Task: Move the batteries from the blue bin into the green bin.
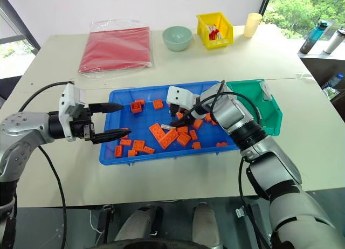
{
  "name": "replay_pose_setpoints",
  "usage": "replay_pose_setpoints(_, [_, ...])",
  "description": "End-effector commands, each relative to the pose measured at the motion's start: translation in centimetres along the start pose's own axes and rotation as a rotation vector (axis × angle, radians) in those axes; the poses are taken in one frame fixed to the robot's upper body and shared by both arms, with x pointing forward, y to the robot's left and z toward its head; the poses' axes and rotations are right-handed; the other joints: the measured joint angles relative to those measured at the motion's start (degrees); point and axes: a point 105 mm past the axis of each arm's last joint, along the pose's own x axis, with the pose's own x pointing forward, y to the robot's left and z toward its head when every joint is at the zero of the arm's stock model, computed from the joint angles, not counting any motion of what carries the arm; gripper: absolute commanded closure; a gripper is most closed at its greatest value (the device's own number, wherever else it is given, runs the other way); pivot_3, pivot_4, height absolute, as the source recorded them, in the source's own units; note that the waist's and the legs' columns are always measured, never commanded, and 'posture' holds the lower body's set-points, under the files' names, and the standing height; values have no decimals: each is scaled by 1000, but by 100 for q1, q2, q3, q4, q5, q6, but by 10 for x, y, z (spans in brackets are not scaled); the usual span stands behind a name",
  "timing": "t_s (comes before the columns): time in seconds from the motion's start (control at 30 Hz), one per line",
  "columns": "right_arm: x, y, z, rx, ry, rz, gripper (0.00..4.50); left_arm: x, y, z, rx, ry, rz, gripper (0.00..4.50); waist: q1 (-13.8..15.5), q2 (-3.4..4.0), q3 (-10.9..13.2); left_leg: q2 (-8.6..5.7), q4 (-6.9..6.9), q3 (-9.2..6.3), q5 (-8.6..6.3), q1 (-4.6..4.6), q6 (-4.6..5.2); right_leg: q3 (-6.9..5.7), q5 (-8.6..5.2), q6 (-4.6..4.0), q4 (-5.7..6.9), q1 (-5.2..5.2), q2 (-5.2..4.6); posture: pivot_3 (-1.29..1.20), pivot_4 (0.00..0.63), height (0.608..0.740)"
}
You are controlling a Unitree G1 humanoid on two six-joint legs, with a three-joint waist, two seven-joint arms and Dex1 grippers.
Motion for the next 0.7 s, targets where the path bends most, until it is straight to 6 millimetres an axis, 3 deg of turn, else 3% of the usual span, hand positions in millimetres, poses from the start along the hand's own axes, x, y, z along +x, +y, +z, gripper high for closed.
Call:
replay_pose_setpoints(0.03, [0,1,16,-78,-20,20,1086,-5,-2,10,42,-15,17,0,-1,0,0,0,0,0,0,0,0,0,0,0,0,0,0,0,150,717])
replay_pose_setpoints(0.47, [-14,-7,42,-111,-83,-32,1086,-2,3,13,48,-28,23,0,1,0,0,0,0,-1,0,0,0,0,0,0,0,-2,0,0,150,717])
replay_pose_setpoints(0.7, [-14,5,44,-101,-92,9,1086,0,4,14,52,-25,4,0,4,0,0,0,0,-1,0,0,0,0,0,0,2,-2,0,0,150,717])
